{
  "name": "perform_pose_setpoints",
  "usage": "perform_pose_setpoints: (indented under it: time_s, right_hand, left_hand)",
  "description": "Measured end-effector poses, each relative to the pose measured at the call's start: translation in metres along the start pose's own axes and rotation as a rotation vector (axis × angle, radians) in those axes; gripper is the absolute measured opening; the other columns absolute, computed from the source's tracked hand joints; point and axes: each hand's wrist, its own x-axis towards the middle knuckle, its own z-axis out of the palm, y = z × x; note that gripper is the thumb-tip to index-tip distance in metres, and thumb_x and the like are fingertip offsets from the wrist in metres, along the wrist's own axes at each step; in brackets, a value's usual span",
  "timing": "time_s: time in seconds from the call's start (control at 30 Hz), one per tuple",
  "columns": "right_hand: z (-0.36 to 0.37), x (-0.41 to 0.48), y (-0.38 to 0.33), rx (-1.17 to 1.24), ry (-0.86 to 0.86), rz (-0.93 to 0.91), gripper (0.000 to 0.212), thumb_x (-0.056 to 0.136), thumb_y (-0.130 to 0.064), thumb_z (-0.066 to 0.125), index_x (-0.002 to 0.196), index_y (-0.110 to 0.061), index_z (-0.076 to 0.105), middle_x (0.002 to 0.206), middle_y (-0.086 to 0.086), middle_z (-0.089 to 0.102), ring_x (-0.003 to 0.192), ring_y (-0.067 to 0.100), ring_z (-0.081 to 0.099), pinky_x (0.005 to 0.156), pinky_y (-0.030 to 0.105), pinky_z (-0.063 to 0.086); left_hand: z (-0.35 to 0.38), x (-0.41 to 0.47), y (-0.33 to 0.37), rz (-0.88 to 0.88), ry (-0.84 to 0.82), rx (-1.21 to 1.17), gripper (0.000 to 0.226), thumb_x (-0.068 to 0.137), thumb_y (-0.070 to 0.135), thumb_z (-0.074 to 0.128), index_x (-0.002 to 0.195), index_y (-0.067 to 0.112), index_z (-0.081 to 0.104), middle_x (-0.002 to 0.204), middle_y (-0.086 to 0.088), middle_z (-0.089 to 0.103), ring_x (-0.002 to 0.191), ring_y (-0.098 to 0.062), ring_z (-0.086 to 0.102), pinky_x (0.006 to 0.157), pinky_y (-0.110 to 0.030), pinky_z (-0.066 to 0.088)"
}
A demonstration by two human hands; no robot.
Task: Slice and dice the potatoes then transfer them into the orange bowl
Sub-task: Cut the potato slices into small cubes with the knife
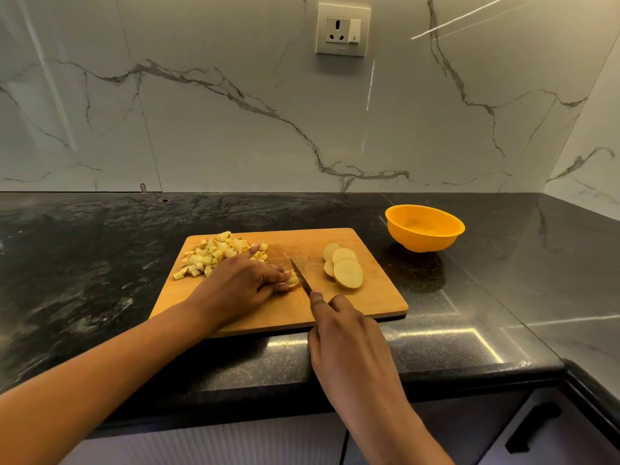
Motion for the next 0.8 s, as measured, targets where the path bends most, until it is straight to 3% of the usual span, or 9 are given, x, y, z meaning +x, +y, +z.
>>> perform_pose_setpoints:
  time_s: [0.1, 0.2, 0.3, 0.4, 0.57, 0.63, 0.7, 0.8]
  right_hand:
    - [0.001, 0.011, -0.003, -0.048, -0.051, -0.01, 0.05, 0.102, -0.016, 0.04, 0.149, -0.013, 0.024, 0.123, 0.003, 0.048, 0.102, 0.018, 0.053, 0.074, 0.025, 0.038]
    - [-0.002, 0.023, -0.011, -0.063, -0.13, -0.014, 0.041, 0.099, -0.011, 0.043, 0.14, -0.01, 0.038, 0.12, 0.007, 0.049, 0.103, 0.021, 0.053, 0.073, 0.027, 0.035]
    - [-0.002, 0.013, -0.011, -0.067, -0.116, -0.033, 0.051, 0.1, -0.011, 0.043, 0.147, -0.009, 0.025, 0.123, 0.007, 0.046, 0.102, 0.02, 0.053, 0.071, 0.026, 0.034]
    - [-0.001, -0.009, -0.006, -0.049, -0.093, -0.047, 0.059, 0.102, -0.014, 0.038, 0.152, -0.012, 0.007, 0.13, 0.003, 0.042, 0.102, 0.018, 0.054, 0.07, 0.024, 0.035]
    - [-0.006, -0.008, 0.007, 0.097, 0.002, 0.004, 0.05, 0.103, -0.026, 0.032, 0.151, -0.022, 0.019, 0.121, -0.005, 0.047, 0.102, 0.013, 0.051, 0.074, 0.022, 0.036]
    - [-0.004, -0.001, 0.011, 0.121, 0.039, 0.028, 0.05, 0.102, -0.028, 0.032, 0.151, -0.024, 0.021, 0.118, -0.006, 0.048, 0.101, 0.011, 0.049, 0.074, 0.021, 0.033]
    - [-0.004, 0.006, 0.014, 0.134, 0.053, 0.059, 0.05, 0.102, -0.029, 0.033, 0.151, -0.025, 0.024, 0.121, -0.006, 0.05, 0.107, 0.011, 0.049, 0.078, 0.022, 0.033]
    - [-0.006, 0.008, 0.014, 0.151, 0.084, 0.053, 0.049, 0.102, -0.029, 0.034, 0.15, -0.026, 0.028, 0.125, -0.006, 0.051, 0.111, 0.01, 0.048, 0.081, 0.022, 0.033]
  left_hand:
    - [0.001, 0.0, -0.001, -0.012, -0.006, 0.021, 0.03, 0.09, 0.031, 0.059, 0.118, 0.019, 0.062, 0.119, 0.005, 0.063, 0.121, -0.016, 0.053, 0.112, -0.025, 0.009]
    - [0.001, 0.0, -0.001, -0.013, 0.002, 0.028, 0.031, 0.09, 0.033, 0.057, 0.117, 0.019, 0.063, 0.117, 0.005, 0.064, 0.119, -0.017, 0.055, 0.113, -0.026, 0.01]
    - [-0.001, 0.0, 0.001, -0.016, 0.005, 0.03, 0.038, 0.088, 0.042, 0.052, 0.115, 0.018, 0.065, 0.115, 0.005, 0.065, 0.118, -0.018, 0.056, 0.112, -0.026, 0.007]
    - [0.0, -0.001, 0.002, -0.006, 0.028, 0.023, 0.031, 0.09, 0.034, 0.057, 0.115, 0.018, 0.065, 0.117, 0.005, 0.064, 0.117, -0.014, 0.056, 0.111, -0.023, 0.003]
    - [-0.004, -0.001, 0.005, -0.062, 0.025, -0.044, 0.031, 0.088, 0.03, 0.061, 0.116, 0.016, 0.062, 0.115, 0.004, 0.065, 0.111, -0.011, 0.059, 0.116, -0.027, 0.009]
    - [-0.008, -0.002, 0.009, -0.091, 0.04, -0.048, 0.036, 0.087, 0.031, 0.061, 0.12, 0.016, 0.059, 0.119, 0.0, 0.063, 0.114, -0.014, 0.058, 0.114, -0.02, 0.004]
    - [-0.011, -0.003, 0.014, -0.115, 0.026, -0.038, 0.042, 0.087, 0.034, 0.059, 0.126, 0.018, 0.055, 0.125, -0.003, 0.059, 0.121, -0.018, 0.052, 0.099, -0.006, -0.002]
    - [-0.014, -0.004, 0.016, -0.126, 0.016, -0.037, 0.043, 0.088, 0.036, 0.058, 0.128, 0.02, 0.053, 0.127, -0.003, 0.059, 0.124, -0.021, 0.049, 0.093, -0.002, -0.004]
